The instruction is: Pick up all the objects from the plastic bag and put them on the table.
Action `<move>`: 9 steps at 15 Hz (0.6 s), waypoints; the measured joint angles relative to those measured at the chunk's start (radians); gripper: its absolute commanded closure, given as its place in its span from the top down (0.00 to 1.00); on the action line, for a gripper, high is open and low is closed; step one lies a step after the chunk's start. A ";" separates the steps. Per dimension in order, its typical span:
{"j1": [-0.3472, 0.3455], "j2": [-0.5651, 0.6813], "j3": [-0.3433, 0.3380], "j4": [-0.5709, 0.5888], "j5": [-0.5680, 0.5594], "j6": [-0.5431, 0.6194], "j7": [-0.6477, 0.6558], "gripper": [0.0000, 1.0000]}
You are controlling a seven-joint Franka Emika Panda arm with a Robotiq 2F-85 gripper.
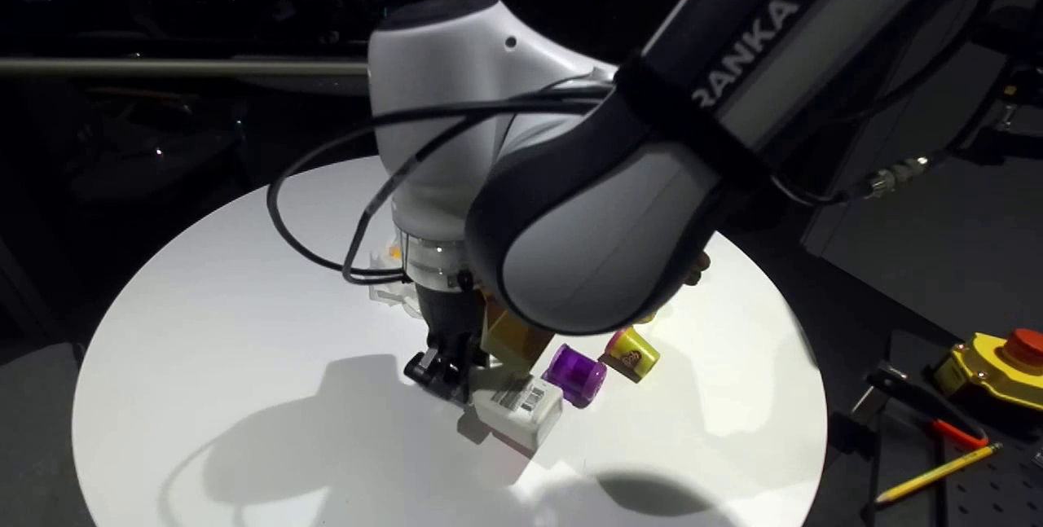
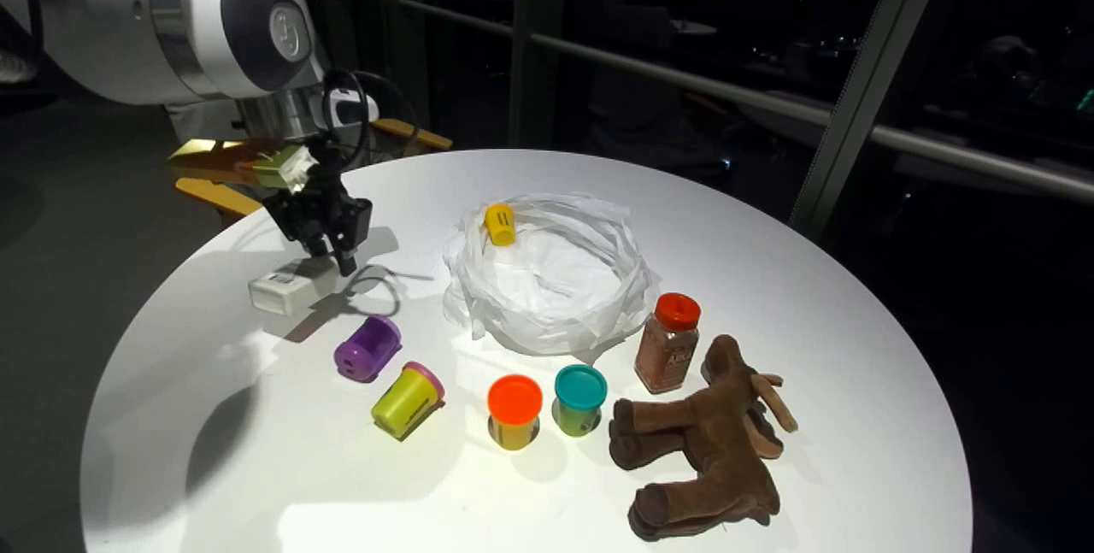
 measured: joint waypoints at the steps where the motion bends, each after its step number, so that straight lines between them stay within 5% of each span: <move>1: 0.000 0.021 0.001 0.005 0.000 0.002 -0.001 0.24; 2: 0.001 0.039 0.001 0.010 0.000 0.005 -0.001 0.36; 3: 0.001 0.053 0.001 0.016 0.000 0.007 -0.001 0.61; 4: 0.001 0.064 0.001 0.022 0.000 0.009 -0.001 0.62; 9: -0.007 0.053 -0.018 0.050 -0.004 0.014 -0.037 0.98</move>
